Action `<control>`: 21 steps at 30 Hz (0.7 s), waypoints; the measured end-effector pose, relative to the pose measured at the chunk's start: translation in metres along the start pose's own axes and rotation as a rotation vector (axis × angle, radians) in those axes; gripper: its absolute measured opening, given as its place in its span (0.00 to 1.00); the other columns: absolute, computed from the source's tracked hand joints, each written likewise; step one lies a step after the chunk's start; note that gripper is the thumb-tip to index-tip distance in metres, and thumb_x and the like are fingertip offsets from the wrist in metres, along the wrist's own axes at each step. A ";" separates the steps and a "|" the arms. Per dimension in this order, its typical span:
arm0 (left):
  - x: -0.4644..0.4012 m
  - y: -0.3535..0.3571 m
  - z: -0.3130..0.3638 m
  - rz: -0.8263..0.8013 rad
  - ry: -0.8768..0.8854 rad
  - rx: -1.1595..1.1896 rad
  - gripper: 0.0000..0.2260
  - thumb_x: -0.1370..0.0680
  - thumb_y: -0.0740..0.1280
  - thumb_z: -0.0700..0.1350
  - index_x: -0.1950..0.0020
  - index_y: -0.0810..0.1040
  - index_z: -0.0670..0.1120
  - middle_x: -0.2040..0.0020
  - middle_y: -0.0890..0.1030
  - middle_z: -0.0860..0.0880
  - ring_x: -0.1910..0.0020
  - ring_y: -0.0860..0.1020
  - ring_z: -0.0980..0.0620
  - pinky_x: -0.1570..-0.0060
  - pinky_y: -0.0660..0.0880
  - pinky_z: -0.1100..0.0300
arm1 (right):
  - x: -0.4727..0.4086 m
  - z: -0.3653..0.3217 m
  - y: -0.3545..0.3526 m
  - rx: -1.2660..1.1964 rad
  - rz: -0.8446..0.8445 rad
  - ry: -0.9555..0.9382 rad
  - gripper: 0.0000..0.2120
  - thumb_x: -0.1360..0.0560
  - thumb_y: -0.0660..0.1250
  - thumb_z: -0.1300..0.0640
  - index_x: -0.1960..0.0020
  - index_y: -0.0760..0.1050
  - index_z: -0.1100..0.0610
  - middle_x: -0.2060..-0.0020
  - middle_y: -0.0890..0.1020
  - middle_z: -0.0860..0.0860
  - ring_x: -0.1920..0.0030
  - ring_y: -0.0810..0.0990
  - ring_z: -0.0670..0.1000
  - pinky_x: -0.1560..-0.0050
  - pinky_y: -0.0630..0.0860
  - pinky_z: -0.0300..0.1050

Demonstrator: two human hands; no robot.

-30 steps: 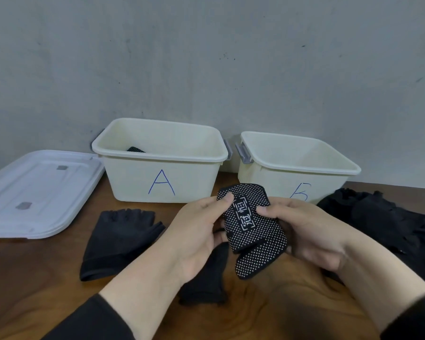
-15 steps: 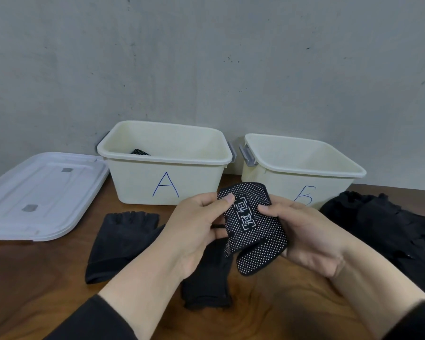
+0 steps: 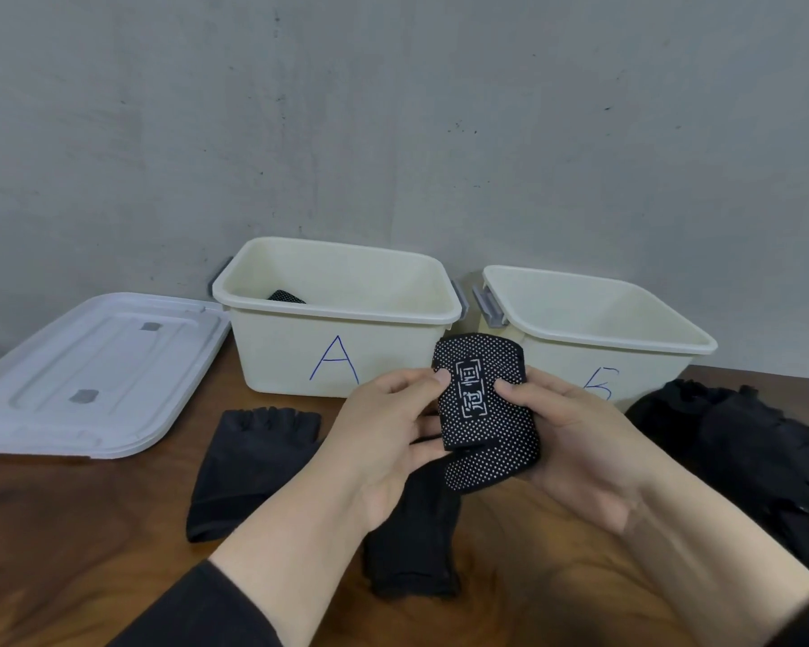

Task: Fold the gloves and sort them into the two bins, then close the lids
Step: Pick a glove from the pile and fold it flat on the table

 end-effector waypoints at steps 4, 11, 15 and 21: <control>0.001 0.003 0.002 -0.034 0.003 0.073 0.08 0.20 0.68 0.40 0.44 0.80 0.38 0.49 0.86 0.40 0.52 0.85 0.44 0.47 0.82 0.44 | 0.000 0.000 0.004 -0.041 -0.002 -0.012 0.18 0.20 0.63 0.59 0.31 0.76 0.61 0.38 0.82 0.61 0.34 0.78 0.64 0.39 0.77 0.64; 0.000 -0.007 0.007 0.057 0.051 -0.025 0.06 0.21 0.70 0.41 0.45 0.83 0.40 0.47 0.85 0.40 0.42 0.82 0.39 0.49 0.82 0.42 | -0.004 -0.003 0.005 -0.099 0.045 -0.053 0.17 0.21 0.64 0.61 0.33 0.76 0.64 0.39 0.83 0.62 0.36 0.79 0.64 0.47 0.83 0.54; 0.002 -0.018 0.019 0.130 0.129 -0.195 0.06 0.20 0.69 0.45 0.47 0.84 0.46 0.48 0.85 0.44 0.50 0.83 0.46 0.56 0.83 0.54 | -0.007 -0.008 0.002 -0.082 0.105 -0.067 0.16 0.21 0.65 0.62 0.35 0.77 0.65 0.41 0.84 0.62 0.37 0.81 0.63 0.45 0.81 0.52; 0.015 -0.053 0.093 0.337 0.504 -0.578 0.06 0.20 0.67 0.50 0.52 0.83 0.56 0.55 0.84 0.59 0.52 0.81 0.57 0.49 0.80 0.53 | -0.018 -0.049 0.010 -0.003 0.140 -0.118 0.14 0.21 0.65 0.61 0.38 0.79 0.65 0.44 0.85 0.61 0.48 0.85 0.57 0.48 0.84 0.51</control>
Point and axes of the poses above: each hand's wrist, its own x-axis away from the middle knuckle, its own y-axis out of the palm, z = x × y, the point moved 9 cm from there along -x, towards the middle knuckle
